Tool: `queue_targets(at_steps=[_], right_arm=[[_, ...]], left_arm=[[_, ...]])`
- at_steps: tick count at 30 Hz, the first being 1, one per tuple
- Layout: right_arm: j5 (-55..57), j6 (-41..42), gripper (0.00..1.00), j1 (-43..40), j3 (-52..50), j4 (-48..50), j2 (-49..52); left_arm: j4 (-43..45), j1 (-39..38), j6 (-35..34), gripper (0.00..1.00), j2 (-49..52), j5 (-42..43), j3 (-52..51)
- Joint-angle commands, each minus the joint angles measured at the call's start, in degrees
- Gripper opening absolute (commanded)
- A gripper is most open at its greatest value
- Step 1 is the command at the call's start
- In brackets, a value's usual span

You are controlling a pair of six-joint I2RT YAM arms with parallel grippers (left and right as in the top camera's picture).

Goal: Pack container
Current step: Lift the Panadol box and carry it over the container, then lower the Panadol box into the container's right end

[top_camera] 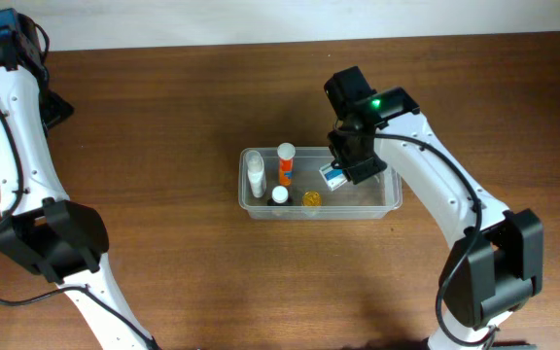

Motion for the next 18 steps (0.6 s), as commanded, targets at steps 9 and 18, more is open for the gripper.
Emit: queue_targets(at_steps=[9, 18], right_arm=[[1.11, 5.57, 0.31, 0.2, -7.13, 5.92, -0.04], [1.36, 10.12, 0.31, 0.15, -8.66, 9.18, -0.04]], left_arm=[[-0.02, -0.17, 0.44, 0.99, 0.15, -0.81, 1.07], [-0.02, -0.17, 0.44, 0.99, 0.17, -0.81, 1.07]])
